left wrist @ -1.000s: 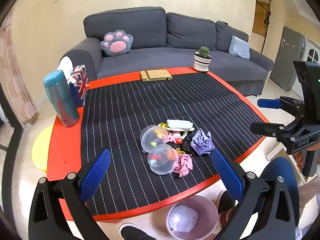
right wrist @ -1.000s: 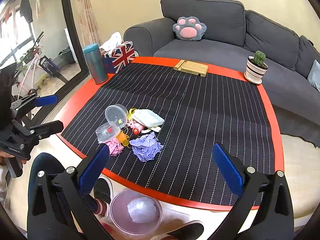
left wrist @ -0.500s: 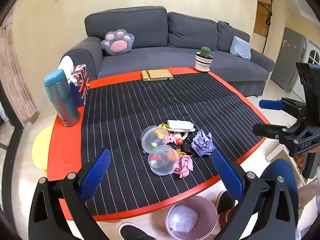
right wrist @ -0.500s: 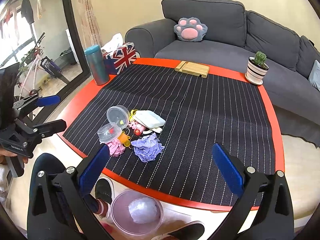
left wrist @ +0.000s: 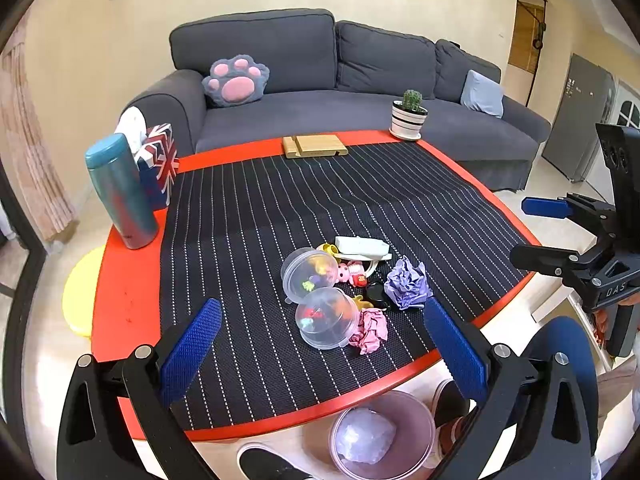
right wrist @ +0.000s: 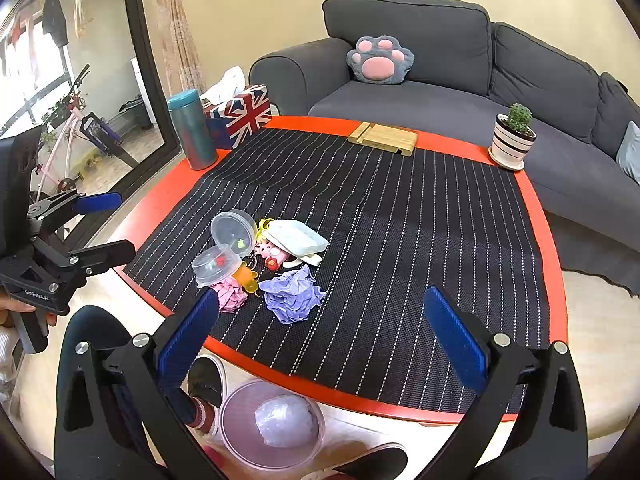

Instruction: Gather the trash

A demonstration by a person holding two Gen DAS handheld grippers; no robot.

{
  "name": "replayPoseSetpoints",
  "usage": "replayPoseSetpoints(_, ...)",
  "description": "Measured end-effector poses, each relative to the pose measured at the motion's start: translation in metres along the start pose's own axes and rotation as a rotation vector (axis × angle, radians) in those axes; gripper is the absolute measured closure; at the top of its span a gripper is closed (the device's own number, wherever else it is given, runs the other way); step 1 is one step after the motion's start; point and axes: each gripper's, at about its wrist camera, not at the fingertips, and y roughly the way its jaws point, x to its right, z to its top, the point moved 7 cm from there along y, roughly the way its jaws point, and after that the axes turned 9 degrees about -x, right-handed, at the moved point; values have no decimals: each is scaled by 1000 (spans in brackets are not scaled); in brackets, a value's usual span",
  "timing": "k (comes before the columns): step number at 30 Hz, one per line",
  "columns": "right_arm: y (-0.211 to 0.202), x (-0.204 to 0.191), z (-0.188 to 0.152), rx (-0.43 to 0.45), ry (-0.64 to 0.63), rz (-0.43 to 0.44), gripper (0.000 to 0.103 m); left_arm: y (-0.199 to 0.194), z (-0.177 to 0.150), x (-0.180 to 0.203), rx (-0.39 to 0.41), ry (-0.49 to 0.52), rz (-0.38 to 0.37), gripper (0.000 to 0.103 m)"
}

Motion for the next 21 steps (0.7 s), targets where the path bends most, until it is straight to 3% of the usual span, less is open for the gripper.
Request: replayPoseSetpoints(21,5,3,5,-11,-5,7,3,5,1,0,-9,-2,-1,6)
